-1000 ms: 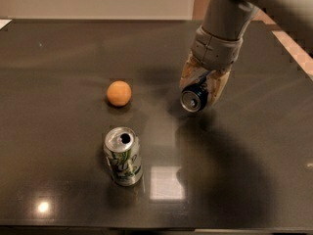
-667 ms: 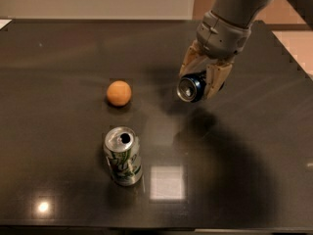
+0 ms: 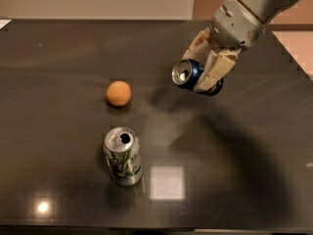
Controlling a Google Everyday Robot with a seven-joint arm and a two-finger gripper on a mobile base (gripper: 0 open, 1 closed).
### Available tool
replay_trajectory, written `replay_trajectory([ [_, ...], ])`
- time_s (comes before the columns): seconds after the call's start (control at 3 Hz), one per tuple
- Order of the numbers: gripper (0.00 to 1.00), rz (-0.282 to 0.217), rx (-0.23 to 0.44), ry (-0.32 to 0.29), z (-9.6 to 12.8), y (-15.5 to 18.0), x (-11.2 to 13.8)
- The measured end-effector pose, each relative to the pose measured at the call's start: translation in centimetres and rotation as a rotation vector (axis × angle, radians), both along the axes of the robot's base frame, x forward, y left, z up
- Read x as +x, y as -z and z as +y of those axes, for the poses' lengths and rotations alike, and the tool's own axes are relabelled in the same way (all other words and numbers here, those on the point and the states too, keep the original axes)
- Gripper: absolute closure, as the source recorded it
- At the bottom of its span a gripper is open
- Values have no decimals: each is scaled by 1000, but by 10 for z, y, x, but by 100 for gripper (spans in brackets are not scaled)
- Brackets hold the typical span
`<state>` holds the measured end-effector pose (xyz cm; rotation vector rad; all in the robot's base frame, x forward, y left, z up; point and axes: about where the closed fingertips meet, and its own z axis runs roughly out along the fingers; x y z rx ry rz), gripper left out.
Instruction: Place pepsi can upright
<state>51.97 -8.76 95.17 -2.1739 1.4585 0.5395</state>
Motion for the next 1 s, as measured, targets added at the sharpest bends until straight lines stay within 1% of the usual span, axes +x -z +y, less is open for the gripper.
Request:
replay_trajectory([
  [0.33, 100, 69, 113, 70, 1, -8, -4],
  [0.67, 100, 121, 206, 124, -3, -11, -7],
  [1.0, 100, 157, 305, 158, -11, -12, -9],
])
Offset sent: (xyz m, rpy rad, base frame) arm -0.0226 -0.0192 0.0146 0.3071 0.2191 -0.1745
